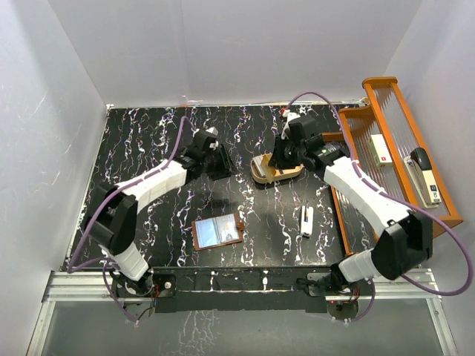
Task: Put the credit cards into the card holder
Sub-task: Pick up the credit card from the storage box.
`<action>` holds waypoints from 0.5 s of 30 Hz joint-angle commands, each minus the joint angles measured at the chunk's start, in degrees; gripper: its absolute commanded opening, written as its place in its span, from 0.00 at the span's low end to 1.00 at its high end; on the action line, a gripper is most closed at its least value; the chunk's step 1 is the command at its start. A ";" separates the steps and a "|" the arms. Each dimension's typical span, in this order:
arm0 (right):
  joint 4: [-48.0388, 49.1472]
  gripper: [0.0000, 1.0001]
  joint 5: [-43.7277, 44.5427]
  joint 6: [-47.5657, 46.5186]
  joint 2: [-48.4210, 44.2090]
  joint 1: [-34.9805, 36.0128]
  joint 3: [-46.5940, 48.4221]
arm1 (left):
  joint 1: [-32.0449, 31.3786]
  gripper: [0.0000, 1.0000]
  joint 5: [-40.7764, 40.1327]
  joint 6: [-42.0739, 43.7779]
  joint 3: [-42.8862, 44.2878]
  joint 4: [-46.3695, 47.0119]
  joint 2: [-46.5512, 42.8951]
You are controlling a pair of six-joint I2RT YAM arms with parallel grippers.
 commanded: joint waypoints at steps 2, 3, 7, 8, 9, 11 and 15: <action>8.07 0.00 -2.29 6.97 -6.57 7.05 -5.55 | 0.05 0.35 -2.74 2.51 -7.17 -8.17 -9.80; 9.64 0.00 -2.55 8.20 -7.39 8.72 -7.02 | 0.02 0.35 -2.77 2.61 -8.51 -8.95 -11.11; 15.60 0.00 -2.23 13.26 -9.45 14.99 -13.03 | 0.19 0.33 -4.57 2.69 -13.05 -13.01 -17.29; 16.85 0.00 -1.71 14.24 -9.81 16.26 -14.60 | 0.19 0.32 -4.93 2.51 -14.76 -13.67 -18.51; 18.40 0.00 -1.24 15.36 -10.10 17.46 -16.00 | 0.32 0.29 -5.08 2.27 -15.70 -14.41 -20.18; 22.72 0.00 -1.93 17.89 -10.44 19.92 -19.27 | 0.43 0.25 -4.75 1.81 -17.77 -15.85 -22.52; 28.92 0.00 -0.76 21.78 -8.97 24.91 -23.47 | 0.57 0.24 -4.11 0.33 -21.18 -18.71 -25.46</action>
